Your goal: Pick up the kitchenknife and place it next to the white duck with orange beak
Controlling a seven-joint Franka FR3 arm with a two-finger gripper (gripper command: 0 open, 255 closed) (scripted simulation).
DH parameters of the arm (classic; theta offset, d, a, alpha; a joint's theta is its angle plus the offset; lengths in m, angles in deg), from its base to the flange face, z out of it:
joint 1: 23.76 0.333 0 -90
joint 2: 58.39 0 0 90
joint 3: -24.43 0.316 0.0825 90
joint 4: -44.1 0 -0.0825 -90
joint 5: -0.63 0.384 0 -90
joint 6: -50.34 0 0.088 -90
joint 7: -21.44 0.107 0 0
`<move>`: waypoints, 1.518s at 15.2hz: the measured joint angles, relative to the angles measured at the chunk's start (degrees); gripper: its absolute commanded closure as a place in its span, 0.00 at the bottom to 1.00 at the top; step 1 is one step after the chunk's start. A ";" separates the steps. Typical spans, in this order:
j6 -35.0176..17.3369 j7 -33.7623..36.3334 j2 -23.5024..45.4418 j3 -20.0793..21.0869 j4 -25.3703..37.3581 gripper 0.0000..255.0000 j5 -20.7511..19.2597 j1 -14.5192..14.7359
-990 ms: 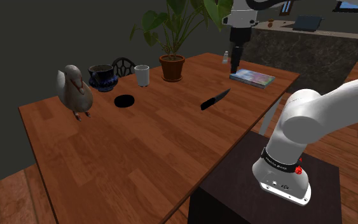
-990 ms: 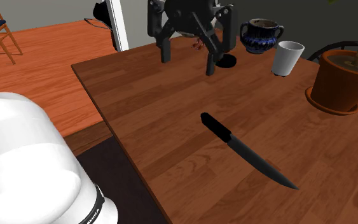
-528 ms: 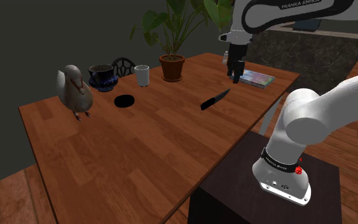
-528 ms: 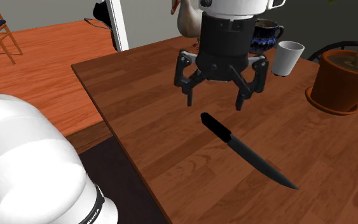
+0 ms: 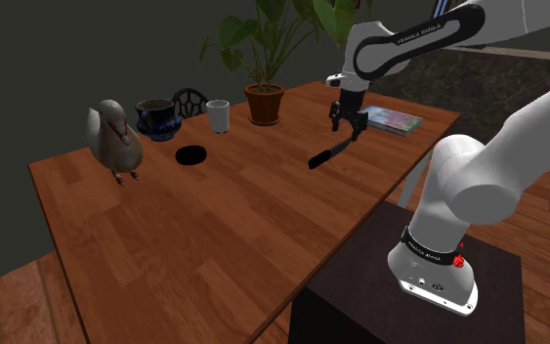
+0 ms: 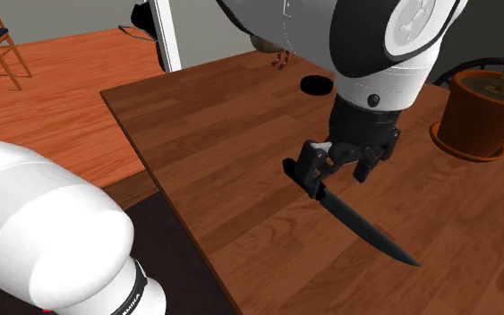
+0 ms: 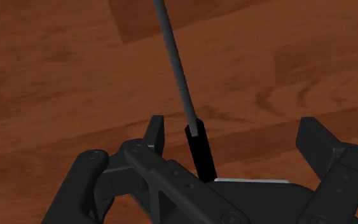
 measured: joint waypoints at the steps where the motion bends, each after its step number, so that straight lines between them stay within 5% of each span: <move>1: -1.99 -3.99 1.80 -2.38 0.14 0.00 0.02 1.85; 4: -6.83 -14.00 7.44 -8.71 1.72 0.00 1.47 7.53; 11: -14.12 -17.56 12.43 -13.51 -0.63 0.00 2.71 10.55; 17: -15.07 -17.71 12.94 -13.93 -1.09 0.00 2.85 10.81; 18: -15.07 -17.71 12.94 -13.93 -1.09 1.00 2.85 10.81; 23: -15.07 -17.71 12.94 -13.93 -1.09 1.00 2.85 10.81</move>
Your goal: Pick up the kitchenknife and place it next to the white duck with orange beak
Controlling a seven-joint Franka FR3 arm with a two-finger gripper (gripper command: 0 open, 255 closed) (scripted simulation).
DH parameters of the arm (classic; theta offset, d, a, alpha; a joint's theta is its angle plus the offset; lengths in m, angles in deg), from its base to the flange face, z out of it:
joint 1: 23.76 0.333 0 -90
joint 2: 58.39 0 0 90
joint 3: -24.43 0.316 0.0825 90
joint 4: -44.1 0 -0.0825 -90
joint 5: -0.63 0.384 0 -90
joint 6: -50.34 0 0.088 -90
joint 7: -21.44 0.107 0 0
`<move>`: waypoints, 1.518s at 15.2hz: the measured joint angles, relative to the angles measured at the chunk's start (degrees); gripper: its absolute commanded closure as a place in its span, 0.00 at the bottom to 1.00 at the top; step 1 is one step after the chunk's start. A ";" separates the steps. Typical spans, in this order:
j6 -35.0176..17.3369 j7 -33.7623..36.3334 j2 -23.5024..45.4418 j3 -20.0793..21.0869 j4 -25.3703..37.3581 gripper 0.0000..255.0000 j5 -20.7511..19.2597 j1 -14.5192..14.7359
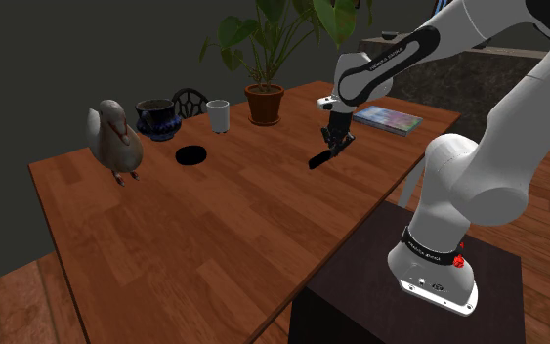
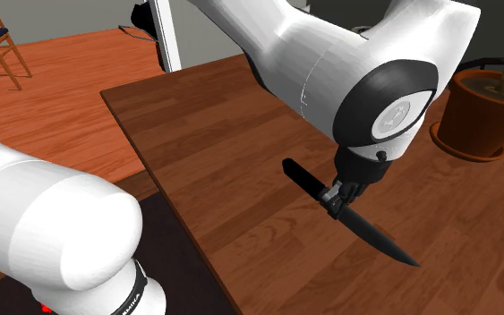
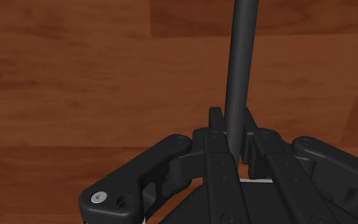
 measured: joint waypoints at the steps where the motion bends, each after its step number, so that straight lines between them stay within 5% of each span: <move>1: 0.00 0.00 0.00 0.00 0.00 1.00 0.00 0.00; 6: 0.45 0.11 -0.32 0.25 0.17 1.00 -0.12 -0.18; 23: 15.89 2.89 -9.23 8.47 7.00 1.00 -1.36 -3.99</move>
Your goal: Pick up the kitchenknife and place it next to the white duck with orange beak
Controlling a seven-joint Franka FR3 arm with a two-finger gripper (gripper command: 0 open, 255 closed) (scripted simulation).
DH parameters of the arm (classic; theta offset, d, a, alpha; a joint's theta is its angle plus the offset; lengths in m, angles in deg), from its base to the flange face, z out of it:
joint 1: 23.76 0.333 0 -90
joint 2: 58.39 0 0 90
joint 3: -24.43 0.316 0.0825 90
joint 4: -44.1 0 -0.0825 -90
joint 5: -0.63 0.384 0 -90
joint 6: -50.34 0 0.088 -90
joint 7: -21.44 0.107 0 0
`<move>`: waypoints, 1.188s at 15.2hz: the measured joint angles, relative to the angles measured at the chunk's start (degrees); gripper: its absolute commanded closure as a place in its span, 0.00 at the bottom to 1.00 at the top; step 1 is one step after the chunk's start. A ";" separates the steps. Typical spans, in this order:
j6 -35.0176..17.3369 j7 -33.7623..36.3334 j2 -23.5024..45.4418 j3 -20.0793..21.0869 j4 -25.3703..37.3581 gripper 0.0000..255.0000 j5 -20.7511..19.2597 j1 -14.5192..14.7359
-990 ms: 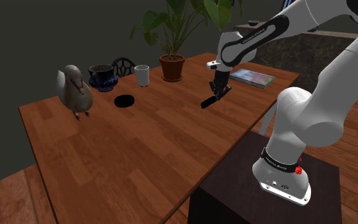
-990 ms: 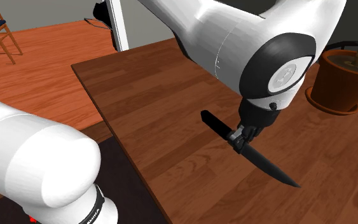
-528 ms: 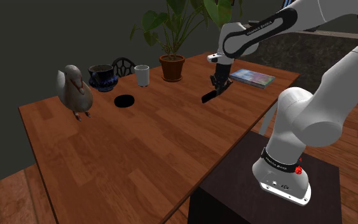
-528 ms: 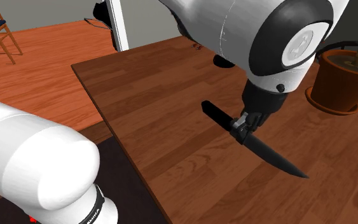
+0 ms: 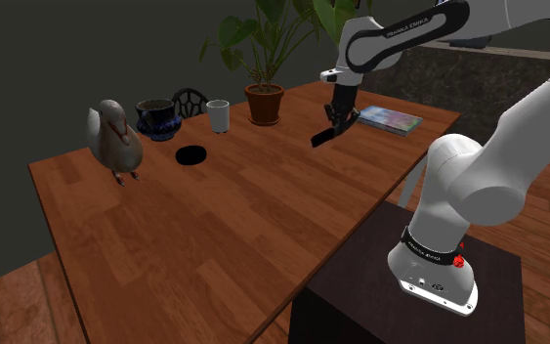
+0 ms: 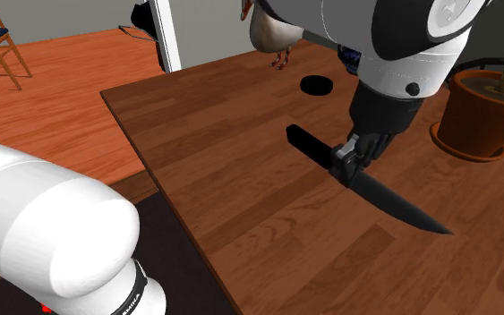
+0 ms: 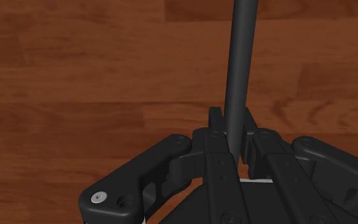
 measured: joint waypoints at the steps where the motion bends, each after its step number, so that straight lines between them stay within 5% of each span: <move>1: 0.77 0.12 -0.29 0.39 0.47 1.00 0.10 -0.05; 18: 14.67 0.59 -3.31 5.84 11.14 1.00 2.24 -0.20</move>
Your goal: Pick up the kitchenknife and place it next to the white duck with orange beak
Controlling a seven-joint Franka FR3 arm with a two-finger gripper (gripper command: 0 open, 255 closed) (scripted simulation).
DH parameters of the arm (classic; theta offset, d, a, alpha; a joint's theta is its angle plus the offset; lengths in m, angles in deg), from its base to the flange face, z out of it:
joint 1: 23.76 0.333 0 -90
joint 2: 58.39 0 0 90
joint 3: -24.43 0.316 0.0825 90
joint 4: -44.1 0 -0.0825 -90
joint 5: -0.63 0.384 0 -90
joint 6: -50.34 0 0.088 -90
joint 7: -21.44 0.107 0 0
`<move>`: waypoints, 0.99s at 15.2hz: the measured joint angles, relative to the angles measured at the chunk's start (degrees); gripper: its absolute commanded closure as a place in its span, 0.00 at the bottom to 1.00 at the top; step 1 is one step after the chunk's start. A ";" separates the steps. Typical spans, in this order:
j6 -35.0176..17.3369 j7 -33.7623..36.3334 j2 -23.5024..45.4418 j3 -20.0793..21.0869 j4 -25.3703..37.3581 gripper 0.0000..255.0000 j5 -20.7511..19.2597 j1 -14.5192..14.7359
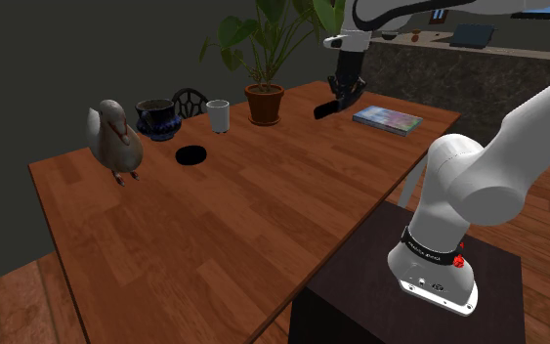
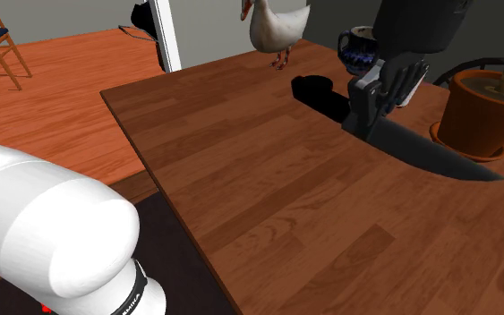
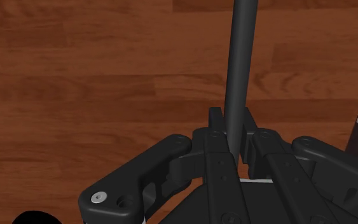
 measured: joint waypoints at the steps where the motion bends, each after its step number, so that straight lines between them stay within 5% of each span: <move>1: 0.69 -0.04 -0.06 0.20 0.62 1.00 0.09 0.00; 15: 11.00 -0.57 0.65 2.84 11.42 1.00 2.09 0.83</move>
